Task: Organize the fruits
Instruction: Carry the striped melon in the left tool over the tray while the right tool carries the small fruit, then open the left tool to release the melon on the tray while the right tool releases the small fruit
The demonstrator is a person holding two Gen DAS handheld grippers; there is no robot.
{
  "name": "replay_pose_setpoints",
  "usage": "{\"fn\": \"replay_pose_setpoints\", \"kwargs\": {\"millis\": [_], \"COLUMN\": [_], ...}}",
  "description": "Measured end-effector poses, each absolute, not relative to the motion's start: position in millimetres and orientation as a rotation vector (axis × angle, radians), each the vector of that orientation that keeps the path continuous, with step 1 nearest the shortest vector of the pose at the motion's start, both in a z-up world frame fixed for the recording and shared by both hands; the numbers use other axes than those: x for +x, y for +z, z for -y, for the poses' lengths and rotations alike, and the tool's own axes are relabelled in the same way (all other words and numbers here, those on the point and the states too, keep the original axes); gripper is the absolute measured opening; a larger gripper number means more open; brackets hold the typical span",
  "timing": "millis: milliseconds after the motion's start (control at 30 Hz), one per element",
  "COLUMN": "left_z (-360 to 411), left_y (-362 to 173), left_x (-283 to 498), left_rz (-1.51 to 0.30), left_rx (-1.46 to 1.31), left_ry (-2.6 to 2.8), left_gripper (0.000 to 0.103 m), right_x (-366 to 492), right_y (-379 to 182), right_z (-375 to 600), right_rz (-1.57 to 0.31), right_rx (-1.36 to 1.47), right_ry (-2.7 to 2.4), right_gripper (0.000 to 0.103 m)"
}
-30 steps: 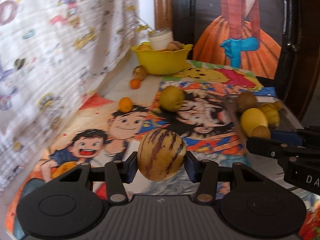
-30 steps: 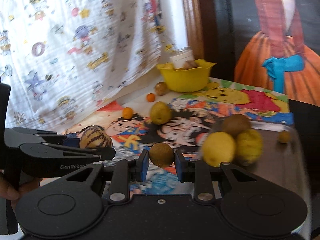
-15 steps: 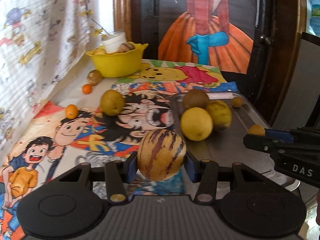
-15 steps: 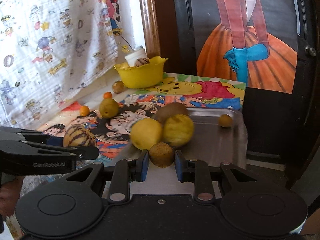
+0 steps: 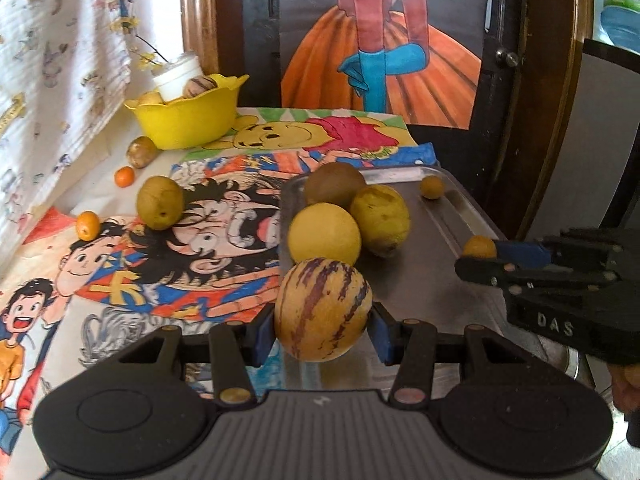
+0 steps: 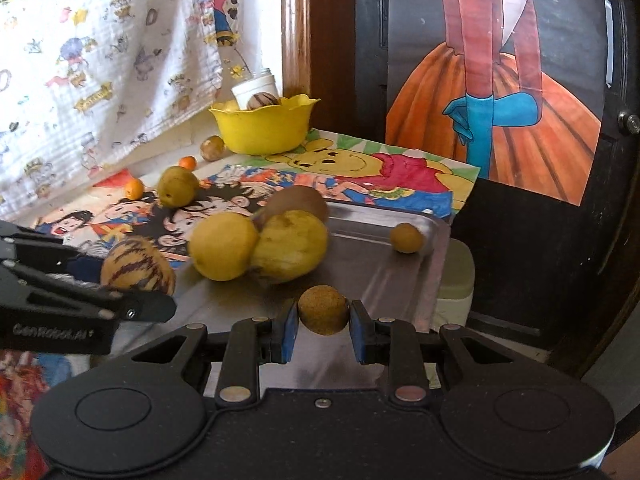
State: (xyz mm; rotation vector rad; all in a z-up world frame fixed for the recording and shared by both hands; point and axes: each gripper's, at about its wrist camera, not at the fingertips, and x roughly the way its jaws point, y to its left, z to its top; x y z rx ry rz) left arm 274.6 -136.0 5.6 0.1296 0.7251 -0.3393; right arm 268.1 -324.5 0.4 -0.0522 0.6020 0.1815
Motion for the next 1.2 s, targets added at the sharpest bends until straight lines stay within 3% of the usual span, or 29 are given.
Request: {"fn": "replay_pose_setpoints", "kwargs": {"millis": [833, 1067, 1200], "left_z": [158.6, 156.8, 153.1], "left_y": [-14.6, -12.3, -4.9], "left_x": [297.8, 295.6, 288.2], "left_rz": [-0.749, -0.758, -0.729], "left_rx": [0.138, 0.132, 0.139], "left_ry": [-0.374, -0.369, -0.359], "left_gripper": [0.053, 0.055, 0.061], "right_x": [306.7, 300.1, 286.5], "right_y": [-18.1, -13.9, -4.0], "right_z": [339.0, 340.3, 340.3], "right_rz": [-0.621, -0.615, -0.599], "right_rx": [-0.049, -0.049, -0.046], "right_ry": [0.154, 0.151, 0.143], "right_gripper": [0.030, 0.033, 0.039]}}
